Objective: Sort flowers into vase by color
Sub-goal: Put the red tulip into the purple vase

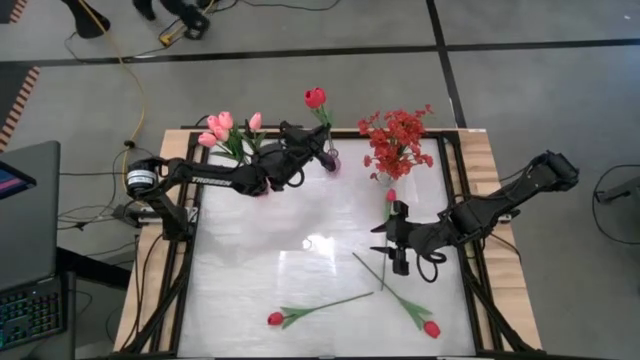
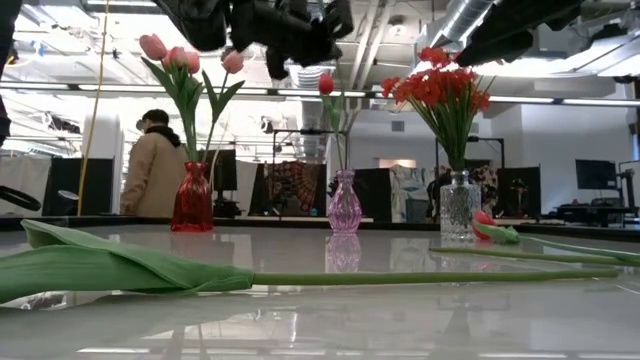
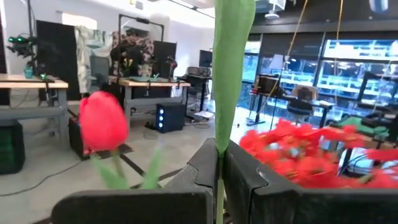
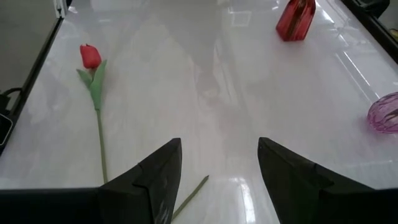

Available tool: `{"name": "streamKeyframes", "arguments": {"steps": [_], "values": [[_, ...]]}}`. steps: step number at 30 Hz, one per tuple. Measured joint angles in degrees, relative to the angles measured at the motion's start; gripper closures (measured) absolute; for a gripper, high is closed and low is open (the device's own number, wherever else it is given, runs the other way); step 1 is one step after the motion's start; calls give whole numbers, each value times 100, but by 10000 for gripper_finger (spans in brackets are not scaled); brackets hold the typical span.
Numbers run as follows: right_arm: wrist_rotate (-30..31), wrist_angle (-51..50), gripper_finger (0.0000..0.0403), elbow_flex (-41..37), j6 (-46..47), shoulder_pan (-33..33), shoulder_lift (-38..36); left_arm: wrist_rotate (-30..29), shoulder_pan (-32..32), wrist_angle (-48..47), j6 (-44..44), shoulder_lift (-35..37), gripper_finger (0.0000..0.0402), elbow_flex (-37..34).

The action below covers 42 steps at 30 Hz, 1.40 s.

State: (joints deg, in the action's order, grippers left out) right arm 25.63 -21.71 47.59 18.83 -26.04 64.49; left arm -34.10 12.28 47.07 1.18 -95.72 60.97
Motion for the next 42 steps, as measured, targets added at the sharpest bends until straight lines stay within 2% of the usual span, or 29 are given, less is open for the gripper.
{"name": "streamKeyframes", "arguments": {"steps": [4,8,12,14,21,27,36,42], "values": [[0,5,163,-1,0,3,0,-363,-446,-39,-363,-221,401,459],[-2,50,163,-2,17,44,2,-779,-784,-340,-686,-741,402,1221],[-2,87,163,-2,25,37,2,-1702,-810,-520,-1267,-1294,402,1869],[-3,66,163,-2,63,-2,2,-1887,-735,-510,-1360,-1421,401,2037],[-5,-88,163,-2,66,-171,2,-1856,-353,-602,-1020,-1419,402,1975],[-4,-178,163,-2,59,-175,2,-1711,-111,-1295,-321,-1411,402,1975],[-4,-231,163,-2,20,-175,2,-1741,-27,-1569,-71,-1409,402,1975],[-4,-230,163,-2,20,-170,2,-1734,-24,-2235,407,-1408,401,1974]]}}
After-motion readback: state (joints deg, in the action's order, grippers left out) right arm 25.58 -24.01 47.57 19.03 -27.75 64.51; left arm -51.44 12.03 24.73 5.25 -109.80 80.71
